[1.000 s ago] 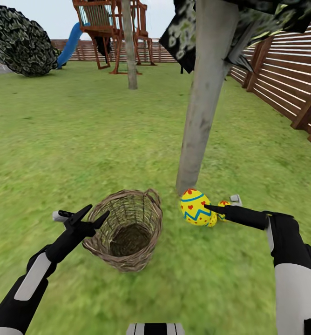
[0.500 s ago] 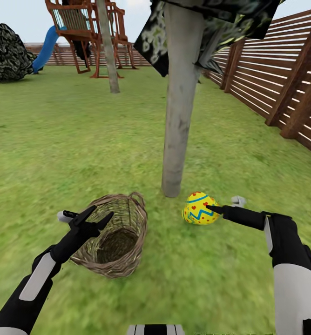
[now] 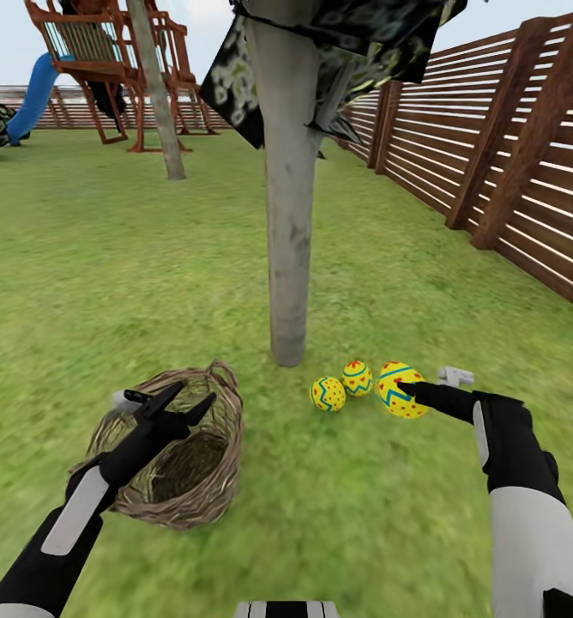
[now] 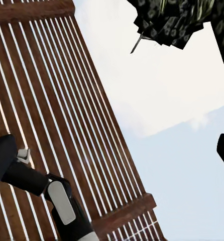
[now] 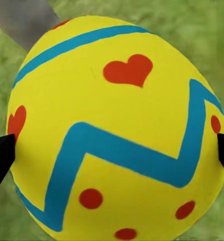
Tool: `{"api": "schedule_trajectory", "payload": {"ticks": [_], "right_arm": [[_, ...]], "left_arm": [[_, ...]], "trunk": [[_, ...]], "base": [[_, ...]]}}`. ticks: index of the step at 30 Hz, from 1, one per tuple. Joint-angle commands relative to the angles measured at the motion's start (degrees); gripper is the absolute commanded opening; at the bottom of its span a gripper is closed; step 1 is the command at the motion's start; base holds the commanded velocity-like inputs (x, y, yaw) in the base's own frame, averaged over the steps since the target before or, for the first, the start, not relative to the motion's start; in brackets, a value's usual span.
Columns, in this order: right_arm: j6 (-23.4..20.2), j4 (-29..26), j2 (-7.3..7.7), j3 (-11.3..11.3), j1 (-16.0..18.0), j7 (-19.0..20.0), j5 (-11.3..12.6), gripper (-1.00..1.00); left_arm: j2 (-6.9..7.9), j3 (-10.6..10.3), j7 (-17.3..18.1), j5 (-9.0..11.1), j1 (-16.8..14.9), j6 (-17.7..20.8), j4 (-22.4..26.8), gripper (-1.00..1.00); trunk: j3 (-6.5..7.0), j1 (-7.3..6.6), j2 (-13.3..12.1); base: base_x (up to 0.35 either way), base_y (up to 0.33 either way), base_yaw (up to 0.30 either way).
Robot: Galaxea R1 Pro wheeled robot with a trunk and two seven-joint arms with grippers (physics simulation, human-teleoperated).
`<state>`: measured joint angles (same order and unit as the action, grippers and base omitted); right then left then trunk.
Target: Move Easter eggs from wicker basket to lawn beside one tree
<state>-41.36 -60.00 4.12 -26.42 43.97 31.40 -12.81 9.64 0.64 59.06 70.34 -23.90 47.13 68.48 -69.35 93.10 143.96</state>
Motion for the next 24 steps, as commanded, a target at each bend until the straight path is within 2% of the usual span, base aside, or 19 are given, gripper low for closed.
{"api": "schedule_trajectory", "payload": {"ticks": [1,5,13,24], "right_arm": [[-0.13,-0.09,-0.24,-0.12,0.06,-0.37,-0.61,-1.0],[-0.12,-0.03,-0.38,-0.12,0.06,-1.71,-0.64,-1.0],[-0.04,0.23,-0.52,-0.04,0.06,-1.87,-0.65,-1.0],[-0.04,0.31,-0.61,-0.04,0.06,-1.87,-0.56,-1.0]], "left_arm": [[0.02,-0.02,0.0,0.24,-0.01,0.33,0.02,1.0],[0.02,-0.06,0.0,0.24,-0.01,0.33,0.05,1.0],[0.02,-0.88,0.01,0.24,-0.01,0.33,0.07,1.0],[0.02,-0.9,0.0,0.24,-0.01,0.26,0.07,1.0]], "trunk": [[0.02,-0.01,0.02],[0.28,-0.01,0.02],[0.82,-0.01,0.02],[1.6,-0.01,0.02]], "base": [[0.0,0.0,-0.238],[0.0,0.0,-0.235],[0.0,0.0,-0.215],[0.0,0.0,-0.209]]}}
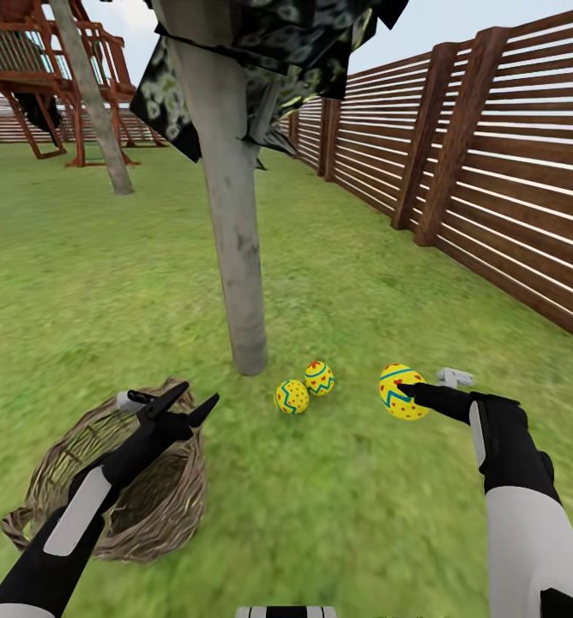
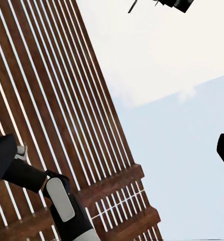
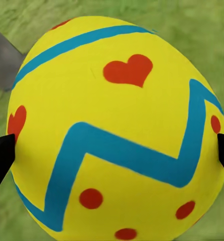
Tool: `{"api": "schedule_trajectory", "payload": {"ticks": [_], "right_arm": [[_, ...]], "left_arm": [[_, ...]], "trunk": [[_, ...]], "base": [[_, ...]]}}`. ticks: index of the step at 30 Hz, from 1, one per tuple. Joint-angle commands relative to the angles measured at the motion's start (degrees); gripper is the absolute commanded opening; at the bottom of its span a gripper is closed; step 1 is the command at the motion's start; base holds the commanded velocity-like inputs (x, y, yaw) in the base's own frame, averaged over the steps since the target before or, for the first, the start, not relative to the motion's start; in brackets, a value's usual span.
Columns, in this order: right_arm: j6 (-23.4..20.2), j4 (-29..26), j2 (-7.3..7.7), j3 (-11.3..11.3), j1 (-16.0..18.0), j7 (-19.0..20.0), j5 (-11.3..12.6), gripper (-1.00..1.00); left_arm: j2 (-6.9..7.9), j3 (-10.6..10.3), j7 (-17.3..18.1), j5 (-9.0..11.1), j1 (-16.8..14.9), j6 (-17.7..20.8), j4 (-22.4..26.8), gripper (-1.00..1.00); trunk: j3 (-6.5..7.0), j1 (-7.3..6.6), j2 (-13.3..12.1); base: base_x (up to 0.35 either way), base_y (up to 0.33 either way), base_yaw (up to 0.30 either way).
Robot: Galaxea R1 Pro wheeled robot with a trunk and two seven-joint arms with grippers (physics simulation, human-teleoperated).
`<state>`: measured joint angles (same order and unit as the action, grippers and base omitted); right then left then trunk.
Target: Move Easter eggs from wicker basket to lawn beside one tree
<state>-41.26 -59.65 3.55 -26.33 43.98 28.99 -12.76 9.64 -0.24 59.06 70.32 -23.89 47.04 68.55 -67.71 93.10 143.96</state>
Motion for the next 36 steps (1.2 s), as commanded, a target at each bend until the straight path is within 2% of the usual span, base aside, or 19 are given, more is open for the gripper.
{"api": "schedule_trajectory", "payload": {"ticks": [1,4,6,8,17,28,32,36], "right_arm": [[-0.14,-0.05,-0.03,-0.17,0.06,0.54,-0.59,-1.0],[-0.07,-0.03,-0.03,-0.2,0.06,0.54,-0.45,-1.0],[0.7,0.01,-0.03,-0.21,0.06,0.54,-0.39,-1.0],[0.86,0.02,-0.03,-0.21,0.06,0.54,-0.35,-1.0],[0.98,0.06,-0.04,-0.2,0.06,0.6,-0.25,-1.0],[1.17,0.75,-0.16,0.05,0.03,0.85,-0.6,-1.0],[1.82,0.79,-0.91,0.05,0.05,0.89,-0.6,-1.0],[1.96,0.84,-1.23,0.05,0.05,0.89,-0.54,-1.0]], "left_arm": [[0.03,-0.03,0.0,0.26,-0.01,0.35,0.01,1.0],[-0.14,-0.04,0.0,0.26,-0.01,0.37,0.01,1.0],[-1.55,-0.06,-0.17,0.18,-0.01,0.35,0.01,1.0],[-1.81,-0.06,-0.24,0.13,-0.01,0.34,0.0,1.0],[-1.99,-0.04,-0.27,-0.03,-0.01,0.37,-0.01,1.0],[-2.01,-0.11,-0.21,0.0,-0.01,0.34,-0.02,1.0],[-2.38,-0.24,-0.26,-0.07,-1.22,0.41,-0.14,1.0],[-2.35,-1.61,-0.22,-0.05,-1.45,0.36,-0.25,1.0]], "trunk": [[0.03,-0.01,0.02],[0.24,-0.01,0.02],[0.38,-0.01,0.02],[0.52,-0.01,0.02],[0.96,-0.01,0.02],[0.97,-0.01,0.02],[1.85,-0.11,-0.03],[2.3,-0.16,-0.06]], "base": [[0.0,0.0,-0.21],[0.0,0.0,-0.211],[0.0,0.0,-0.212],[0.0,0.0,-0.212],[0.0,0.0,-0.205],[0.0,0.0,-0.008],[0.0,0.0,0.0],[0.0,0.0,0.0]]}}
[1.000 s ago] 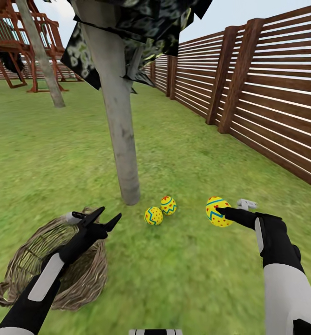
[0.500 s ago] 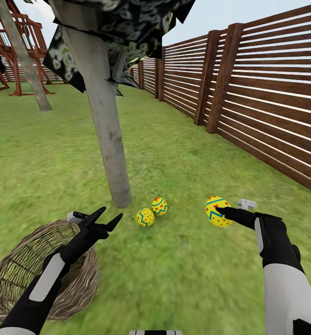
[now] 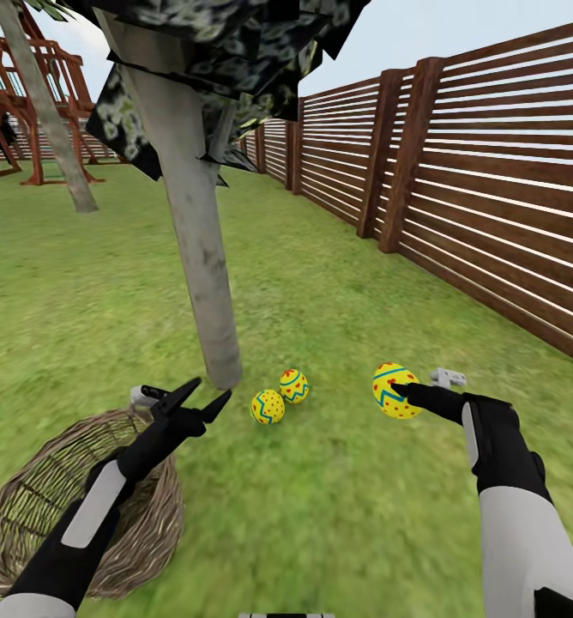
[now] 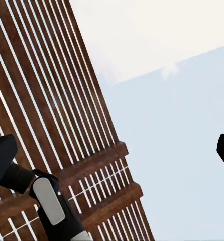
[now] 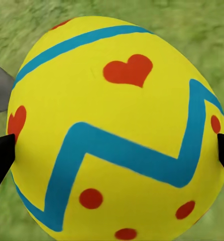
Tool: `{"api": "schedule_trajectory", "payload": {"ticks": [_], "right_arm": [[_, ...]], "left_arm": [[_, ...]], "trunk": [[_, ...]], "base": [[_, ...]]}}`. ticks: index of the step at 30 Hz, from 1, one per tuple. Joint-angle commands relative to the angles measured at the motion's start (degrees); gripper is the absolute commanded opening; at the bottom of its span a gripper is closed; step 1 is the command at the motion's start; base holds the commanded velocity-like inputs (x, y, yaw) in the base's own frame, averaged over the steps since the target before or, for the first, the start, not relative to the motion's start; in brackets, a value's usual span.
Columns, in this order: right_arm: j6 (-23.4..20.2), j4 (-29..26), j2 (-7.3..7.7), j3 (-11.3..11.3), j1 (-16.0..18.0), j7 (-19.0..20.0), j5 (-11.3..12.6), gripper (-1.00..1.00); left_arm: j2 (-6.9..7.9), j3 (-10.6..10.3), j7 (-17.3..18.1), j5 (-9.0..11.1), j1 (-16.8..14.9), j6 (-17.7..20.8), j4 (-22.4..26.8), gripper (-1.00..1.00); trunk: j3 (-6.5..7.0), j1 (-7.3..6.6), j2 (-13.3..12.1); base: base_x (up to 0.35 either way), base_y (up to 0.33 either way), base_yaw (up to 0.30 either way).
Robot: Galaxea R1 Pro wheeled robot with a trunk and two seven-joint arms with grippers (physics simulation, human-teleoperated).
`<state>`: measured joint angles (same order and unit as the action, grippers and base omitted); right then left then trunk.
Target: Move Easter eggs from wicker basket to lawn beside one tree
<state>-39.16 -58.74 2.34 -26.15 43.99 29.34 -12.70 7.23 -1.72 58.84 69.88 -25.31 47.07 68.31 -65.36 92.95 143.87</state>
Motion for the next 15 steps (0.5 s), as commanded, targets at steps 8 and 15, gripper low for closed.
{"api": "schedule_trajectory", "payload": {"ticks": [8,15], "right_arm": [[1.59,0.93,-0.06,-0.16,0.05,0.51,-0.54,-1.0],[2.59,1.61,-0.14,-0.16,0.05,0.45,-0.57,-1.0]], "left_arm": [[-0.19,-0.3,0.05,0.38,-0.07,0.3,-0.51,1.0],[-0.73,-0.3,-0.01,0.28,-0.08,0.3,-0.55,1.0]], "trunk": [[-0.05,-0.01,0.02],[0.02,-0.01,0.02]], "base": [[0.0,-0.014,0.0],[0.089,-0.259,-0.047]]}}
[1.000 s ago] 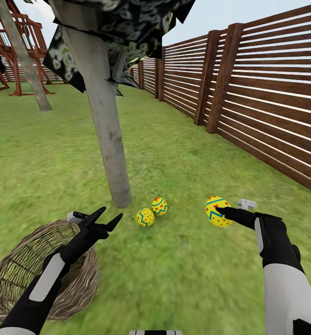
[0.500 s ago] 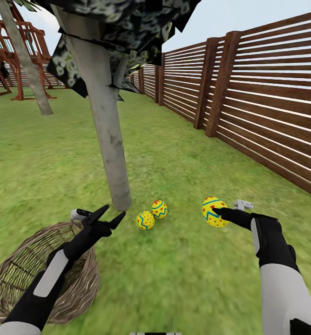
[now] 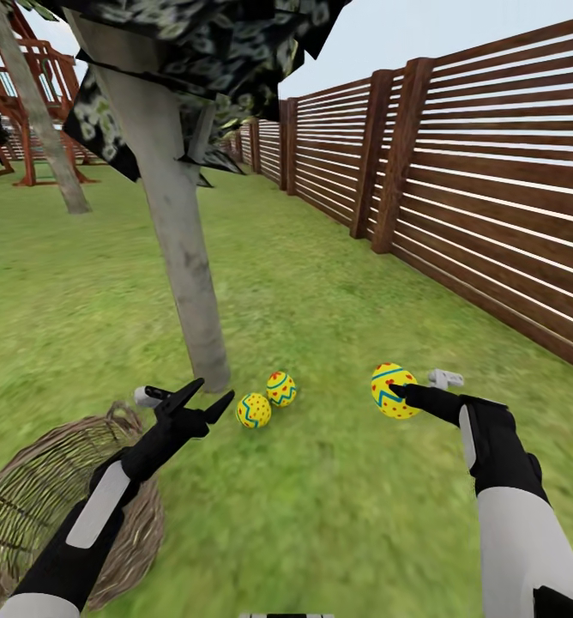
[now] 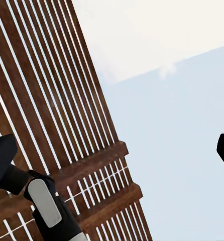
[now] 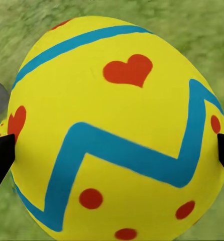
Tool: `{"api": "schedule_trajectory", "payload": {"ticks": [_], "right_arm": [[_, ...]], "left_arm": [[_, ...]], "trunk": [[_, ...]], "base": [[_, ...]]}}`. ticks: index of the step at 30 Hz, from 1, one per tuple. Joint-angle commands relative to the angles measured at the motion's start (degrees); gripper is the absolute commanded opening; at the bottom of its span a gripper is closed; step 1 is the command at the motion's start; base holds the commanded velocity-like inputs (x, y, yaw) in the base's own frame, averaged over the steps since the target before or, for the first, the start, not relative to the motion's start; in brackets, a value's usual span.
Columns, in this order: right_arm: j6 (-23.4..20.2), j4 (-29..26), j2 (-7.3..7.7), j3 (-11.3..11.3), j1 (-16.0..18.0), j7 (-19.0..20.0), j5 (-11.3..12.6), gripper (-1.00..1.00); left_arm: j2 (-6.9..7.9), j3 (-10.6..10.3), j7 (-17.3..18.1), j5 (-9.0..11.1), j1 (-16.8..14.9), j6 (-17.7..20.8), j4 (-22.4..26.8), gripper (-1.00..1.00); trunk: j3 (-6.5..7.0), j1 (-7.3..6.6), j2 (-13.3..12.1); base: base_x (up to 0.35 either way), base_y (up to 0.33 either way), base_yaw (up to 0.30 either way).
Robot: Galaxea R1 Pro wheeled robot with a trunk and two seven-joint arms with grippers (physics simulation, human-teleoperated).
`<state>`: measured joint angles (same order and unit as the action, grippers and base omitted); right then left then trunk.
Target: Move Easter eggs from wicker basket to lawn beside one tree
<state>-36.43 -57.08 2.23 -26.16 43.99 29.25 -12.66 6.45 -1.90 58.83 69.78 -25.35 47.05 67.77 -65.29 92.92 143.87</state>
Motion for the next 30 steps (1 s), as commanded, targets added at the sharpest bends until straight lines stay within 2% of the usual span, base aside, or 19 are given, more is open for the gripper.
{"api": "schedule_trajectory", "payload": {"ticks": [1,17,20,26,30], "right_arm": [[-0.11,-0.05,-0.03,-0.18,0.04,0.56,-0.61,-1.0],[-0.13,-0.01,-0.04,-0.21,0.04,0.81,-0.26,-1.0],[-0.1,1.04,-0.04,-0.21,0.04,0.81,-0.37,-1.0],[2.16,2.41,-0.12,-0.06,0.04,0.81,-0.74,-1.0],[2.25,2.74,-0.82,-0.03,0.04,0.92,-0.78,-1.0]], "left_arm": [[0.05,-0.12,0.01,0.36,-0.03,0.33,-0.01,1.0],[-0.01,-0.12,-0.03,0.35,-0.03,0.33,-0.07,1.0],[-0.03,-0.12,-0.04,0.35,-0.04,0.33,-0.05,1.0],[-0.01,-0.12,-0.04,0.35,-0.04,0.28,-0.01,1.0],[-0.03,-0.34,-0.04,0.35,-0.03,0.26,-0.01,1.0]], "trunk": [[0.0,0.02,0.02],[1.01,0.02,0.02],[1.19,0.02,0.02],[1.23,0.02,0.02],[1.25,0.02,0.02]], "base": [[0.241,-0.072,-0.216],[0.041,-0.004,-0.239],[0.265,0.0,-0.231],[0.337,0.0,-0.027],[0.341,0.0,-0.007]]}}
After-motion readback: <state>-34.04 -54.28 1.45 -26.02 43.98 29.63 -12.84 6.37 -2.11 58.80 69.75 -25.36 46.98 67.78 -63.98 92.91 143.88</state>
